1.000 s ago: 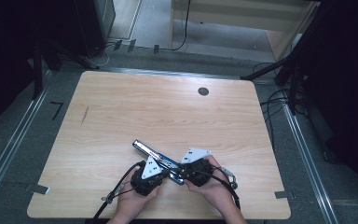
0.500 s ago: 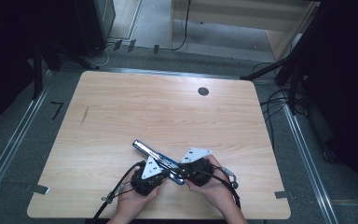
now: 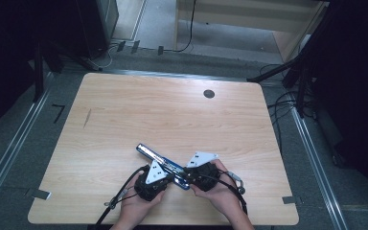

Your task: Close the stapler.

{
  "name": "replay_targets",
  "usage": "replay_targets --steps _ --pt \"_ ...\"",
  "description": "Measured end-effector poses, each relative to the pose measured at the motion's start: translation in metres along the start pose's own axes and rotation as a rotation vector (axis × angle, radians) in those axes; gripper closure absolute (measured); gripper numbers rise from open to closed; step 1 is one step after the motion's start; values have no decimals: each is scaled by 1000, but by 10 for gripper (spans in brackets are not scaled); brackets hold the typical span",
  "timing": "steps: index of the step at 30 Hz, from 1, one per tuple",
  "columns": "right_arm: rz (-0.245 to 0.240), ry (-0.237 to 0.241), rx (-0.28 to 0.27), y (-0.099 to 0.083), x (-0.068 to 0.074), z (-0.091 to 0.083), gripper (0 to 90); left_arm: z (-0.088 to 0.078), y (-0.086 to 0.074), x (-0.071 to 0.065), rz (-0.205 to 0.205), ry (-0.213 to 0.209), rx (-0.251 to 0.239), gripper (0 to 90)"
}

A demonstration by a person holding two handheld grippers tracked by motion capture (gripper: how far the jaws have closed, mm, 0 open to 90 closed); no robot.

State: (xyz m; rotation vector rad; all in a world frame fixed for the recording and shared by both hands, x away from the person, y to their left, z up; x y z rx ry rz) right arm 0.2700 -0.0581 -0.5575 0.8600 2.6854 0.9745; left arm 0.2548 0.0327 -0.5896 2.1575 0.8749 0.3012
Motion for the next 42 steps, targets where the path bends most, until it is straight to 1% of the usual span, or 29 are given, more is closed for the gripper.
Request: replay_targets --steps 10,12,24,26,31,34,42 --pt "-2 -1 11 -2 0 0 795 0 0 0 2 1 0 900" --pt "-9 -3 9 -1 0 1 795 0 0 0 2 1 0 900" --pt "-3 -3 25 -2 0 1 795 0 0 0 3 3 0 900" --pt "-15 -5 23 -1 0 2 795 0 0 0 1 1 -1 900" --pt "-9 2 15 2 0 -2 795 0 0 0 1 1 -1 900" --pt "-2 4 22 1 0 -3 795 0 0 0 1 1 -1 900" --pt "-6 9 43 2 -1 -3 795 0 0 0 -2 1 -2 900"
Point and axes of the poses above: each handheld gripper's, and its own axes: z roughly forward along the jaws, y roughly out of its top, x roughly to its left, the point moved 9 cm from there along z, roughly forward along the jaws, and after that the axes turned 4 degrees about x, right-handed, at the moved point
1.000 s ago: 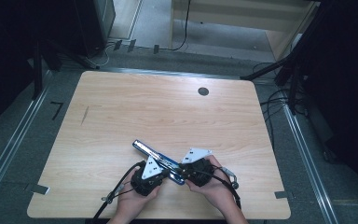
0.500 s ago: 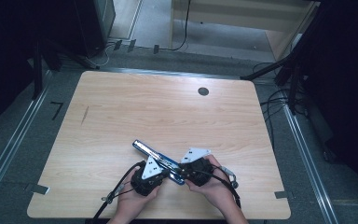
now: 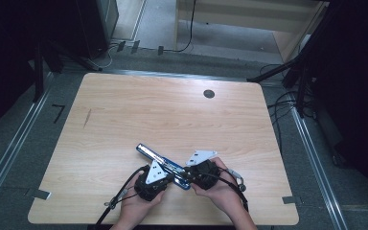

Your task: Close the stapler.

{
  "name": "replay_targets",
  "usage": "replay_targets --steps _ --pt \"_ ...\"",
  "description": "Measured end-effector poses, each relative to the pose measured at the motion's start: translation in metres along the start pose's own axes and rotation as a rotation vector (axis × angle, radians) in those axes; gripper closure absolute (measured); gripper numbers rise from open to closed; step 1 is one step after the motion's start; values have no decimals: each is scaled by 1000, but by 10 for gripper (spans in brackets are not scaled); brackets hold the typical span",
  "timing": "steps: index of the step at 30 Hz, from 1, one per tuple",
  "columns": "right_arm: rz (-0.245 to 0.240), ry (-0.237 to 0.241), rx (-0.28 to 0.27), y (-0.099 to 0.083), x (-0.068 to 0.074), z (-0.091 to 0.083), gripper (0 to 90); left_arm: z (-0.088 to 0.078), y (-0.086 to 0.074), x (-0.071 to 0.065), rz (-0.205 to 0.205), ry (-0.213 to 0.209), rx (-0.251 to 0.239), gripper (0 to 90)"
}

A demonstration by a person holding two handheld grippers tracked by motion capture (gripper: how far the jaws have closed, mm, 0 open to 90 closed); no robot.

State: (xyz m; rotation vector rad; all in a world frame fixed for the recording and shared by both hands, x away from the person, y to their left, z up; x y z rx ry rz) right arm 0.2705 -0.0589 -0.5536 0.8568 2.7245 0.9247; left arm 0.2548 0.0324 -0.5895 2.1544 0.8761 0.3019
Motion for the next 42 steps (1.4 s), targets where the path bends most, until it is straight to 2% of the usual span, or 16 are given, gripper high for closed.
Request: replay_targets --steps 20,42 --pt "-3 17 19 -1 1 1 795 0 0 0 0 -1 0 900" --pt "-15 15 41 -1 0 6 795 0 0 0 -1 -1 0 900"
Point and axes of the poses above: each handheld gripper's, and its own axes: z roughly forward along the jaws, y roughly out of its top, x roughly to its left, the point moved 9 cm from there along z, roughly forward along the jaws, and after that the axes turned 4 degrees about x, right-handed, at the moved point
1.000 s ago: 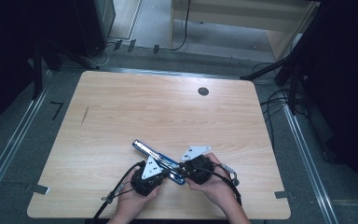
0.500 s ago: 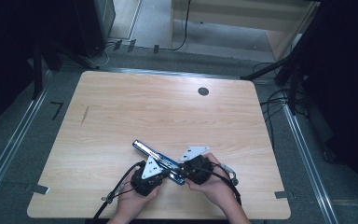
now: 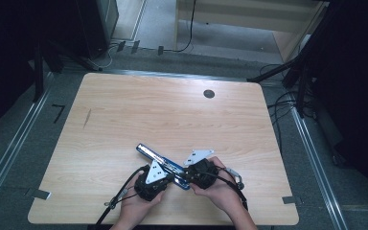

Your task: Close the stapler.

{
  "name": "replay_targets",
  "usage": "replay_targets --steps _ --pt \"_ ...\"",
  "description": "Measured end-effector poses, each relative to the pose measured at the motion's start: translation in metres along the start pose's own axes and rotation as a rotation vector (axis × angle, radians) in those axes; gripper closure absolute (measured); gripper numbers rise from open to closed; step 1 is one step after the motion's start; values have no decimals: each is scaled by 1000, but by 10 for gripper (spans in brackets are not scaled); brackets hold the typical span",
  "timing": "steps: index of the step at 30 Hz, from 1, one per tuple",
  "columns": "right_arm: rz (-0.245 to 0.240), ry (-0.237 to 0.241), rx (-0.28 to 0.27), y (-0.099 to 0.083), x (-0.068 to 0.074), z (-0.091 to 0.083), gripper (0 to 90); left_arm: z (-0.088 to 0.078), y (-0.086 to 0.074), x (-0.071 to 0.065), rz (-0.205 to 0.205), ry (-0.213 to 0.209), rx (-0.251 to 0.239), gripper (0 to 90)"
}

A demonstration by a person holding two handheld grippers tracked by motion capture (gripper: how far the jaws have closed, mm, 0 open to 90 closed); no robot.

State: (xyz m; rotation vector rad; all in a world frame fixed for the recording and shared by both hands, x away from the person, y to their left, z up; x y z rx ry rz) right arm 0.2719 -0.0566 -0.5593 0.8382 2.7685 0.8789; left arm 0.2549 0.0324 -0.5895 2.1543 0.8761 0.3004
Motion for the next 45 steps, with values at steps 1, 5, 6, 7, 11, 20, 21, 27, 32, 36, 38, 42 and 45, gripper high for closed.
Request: replay_targets --steps 1,5,6,7,11,20,21,27,32,36,38,42,45 --pt "-1 1 0 0 0 0 795 0 0 0 -2 0 -1 900" --pt "-2 -7 3 0 1 1 795 0 0 0 0 0 0 900" --pt "-2 -7 3 0 1 1 795 0 0 0 0 0 0 900" --pt "-9 -15 2 1 1 1 795 0 0 0 0 0 0 900" --pt "-13 -17 4 2 1 1 795 0 0 0 0 0 0 900" --pt "-12 -16 4 2 1 0 795 0 0 0 0 0 0 900" --pt "-12 -19 5 2 1 0 795 0 0 0 0 0 0 900" --pt "-18 -20 1 2 1 -1 795 0 0 0 0 1 -1 900" --pt "-21 -27 9 2 1 0 795 0 0 0 1 1 0 900" --pt "-25 -33 14 2 2 2 795 0 0 0 1 1 -1 900" --pt "-28 -35 13 2 2 2 795 0 0 0 2 0 -1 900" --pt "-37 -43 16 2 3 2 795 0 0 0 2 0 -1 900" --pt "-38 -46 14 2 3 2 794 0 0 0 2 1 -1 900"
Point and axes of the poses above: each handheld gripper's, and its own axes: z roughly forward along the jaws, y roughly out of its top, x roughly to its left, the point moved 9 cm from there along z, roughly forward along the jaws, and after that the axes turned 4 degrees about x, right-handed, at the moved point
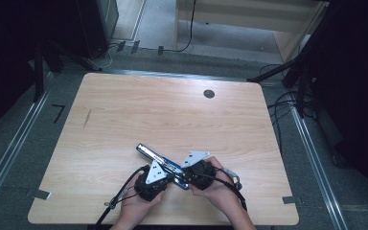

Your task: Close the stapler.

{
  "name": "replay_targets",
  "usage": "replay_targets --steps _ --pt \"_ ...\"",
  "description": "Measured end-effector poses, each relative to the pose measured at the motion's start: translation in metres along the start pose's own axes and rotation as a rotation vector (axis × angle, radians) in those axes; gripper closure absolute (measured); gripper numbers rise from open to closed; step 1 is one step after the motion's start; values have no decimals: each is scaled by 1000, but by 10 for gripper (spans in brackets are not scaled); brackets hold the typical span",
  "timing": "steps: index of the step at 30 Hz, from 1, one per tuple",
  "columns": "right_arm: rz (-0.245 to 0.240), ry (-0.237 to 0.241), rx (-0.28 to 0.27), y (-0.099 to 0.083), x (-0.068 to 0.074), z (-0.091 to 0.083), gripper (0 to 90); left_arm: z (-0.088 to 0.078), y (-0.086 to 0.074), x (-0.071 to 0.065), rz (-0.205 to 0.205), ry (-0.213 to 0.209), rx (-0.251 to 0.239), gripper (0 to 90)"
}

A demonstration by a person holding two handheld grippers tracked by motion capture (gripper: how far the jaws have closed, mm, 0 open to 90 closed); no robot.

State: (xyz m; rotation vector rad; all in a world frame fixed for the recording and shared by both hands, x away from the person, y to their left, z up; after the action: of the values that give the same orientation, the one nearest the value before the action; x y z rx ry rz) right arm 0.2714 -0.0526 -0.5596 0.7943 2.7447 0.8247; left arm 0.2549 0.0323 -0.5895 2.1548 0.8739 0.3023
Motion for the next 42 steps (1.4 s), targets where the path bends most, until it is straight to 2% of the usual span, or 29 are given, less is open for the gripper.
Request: replay_targets --steps 7,11,12,14,15,16,18,21,28,32,42 --pt "13 4 -9 0 -1 0 786 0 0 0 0 0 1 900" --pt "40 19 -29 1 -4 0 686 0 0 0 0 0 0 900" --pt "60 21 -32 0 -4 -2 680 0 0 0 -1 0 0 900" --pt "93 29 -72 3 -7 -6 728 0 0 0 -1 0 -1 900" --pt "93 29 -72 3 -7 -6 728 0 0 0 -1 0 -1 900" --pt "122 32 -120 7 -10 -10 810 0 0 0 -1 0 0 900" --pt "128 25 -141 9 -12 -9 865 0 0 0 -1 0 0 900" --pt "120 22 -140 11 -11 -2 900 0 0 0 -1 0 0 900" --pt "127 46 -158 23 -4 13 900 0 0 0 -2 -1 2 900" --pt "114 47 -137 24 -1 19 900 0 0 0 -1 -2 1 900" --pt "96 39 -115 15 -1 16 900 0 0 0 -4 -2 0 900"
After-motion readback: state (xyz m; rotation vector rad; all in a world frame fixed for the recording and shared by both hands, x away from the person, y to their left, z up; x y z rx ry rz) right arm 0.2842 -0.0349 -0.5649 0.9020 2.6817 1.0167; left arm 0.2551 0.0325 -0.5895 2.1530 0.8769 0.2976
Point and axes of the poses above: each handheld gripper's, and its own axes: z roughly forward along the jaws, y roughly out of its top, x roughly to its left, the point moved 9 cm from there along z, roughly forward along the jaws, and after that the axes turned 4 degrees about x, right-handed, at the moved point
